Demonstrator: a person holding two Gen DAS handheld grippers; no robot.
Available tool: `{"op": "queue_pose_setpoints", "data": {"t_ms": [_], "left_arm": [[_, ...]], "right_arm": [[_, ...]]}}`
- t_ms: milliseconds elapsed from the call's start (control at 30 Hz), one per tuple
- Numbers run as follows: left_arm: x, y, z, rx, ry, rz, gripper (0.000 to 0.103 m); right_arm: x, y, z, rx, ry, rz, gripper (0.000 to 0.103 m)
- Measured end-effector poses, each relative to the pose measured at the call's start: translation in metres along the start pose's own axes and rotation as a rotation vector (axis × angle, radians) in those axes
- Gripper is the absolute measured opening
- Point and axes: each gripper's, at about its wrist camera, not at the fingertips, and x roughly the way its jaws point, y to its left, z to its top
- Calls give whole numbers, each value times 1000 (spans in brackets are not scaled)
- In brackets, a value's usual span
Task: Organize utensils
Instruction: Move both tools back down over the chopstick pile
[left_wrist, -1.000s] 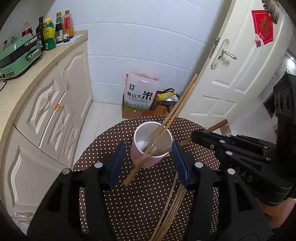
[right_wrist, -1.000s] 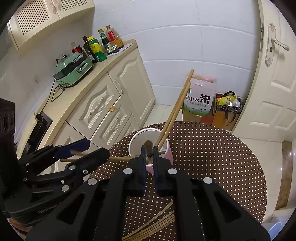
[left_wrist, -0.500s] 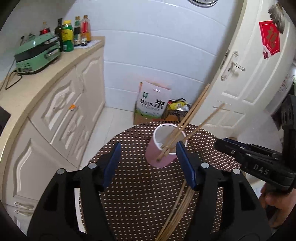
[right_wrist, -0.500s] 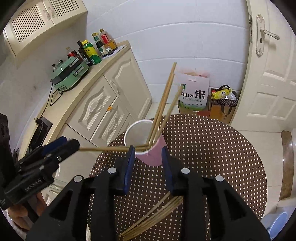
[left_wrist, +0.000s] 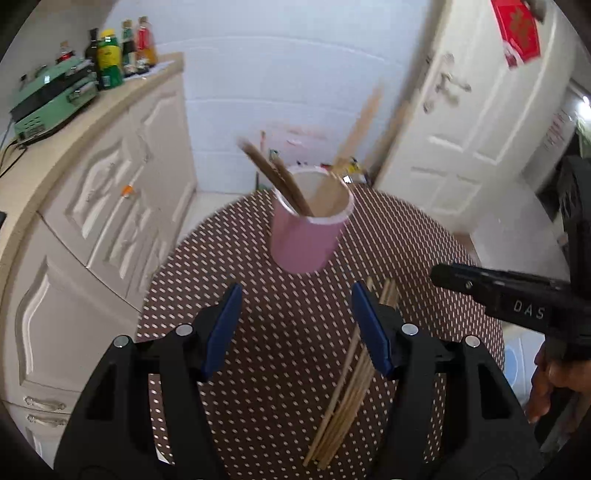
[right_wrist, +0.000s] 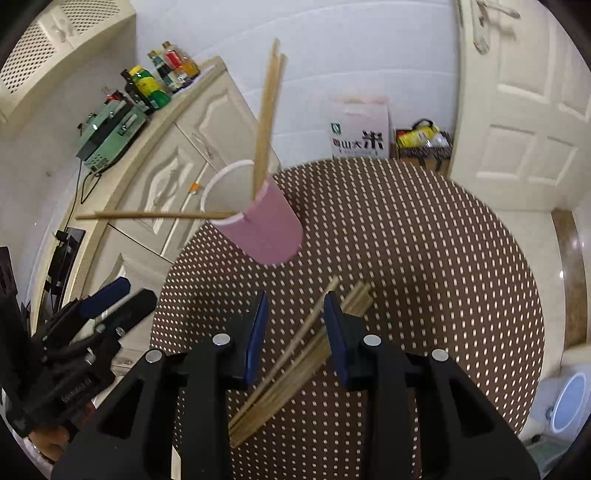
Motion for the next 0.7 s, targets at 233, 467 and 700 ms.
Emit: {"op": "queue_pose_setpoints", "data": {"t_ms": [233,467,700], "left_arm": [[44,-31,-11,92,150,-40,61],[92,-64,-12,195,246,-16,61],[131,-82,-11,249,315,6,53]], "right_arm": [[0,-26,-17,57,22,-20,29],[4,-57,-26,139,47,-33,29],[13,-77,-25,182,82,-30,29]]}}
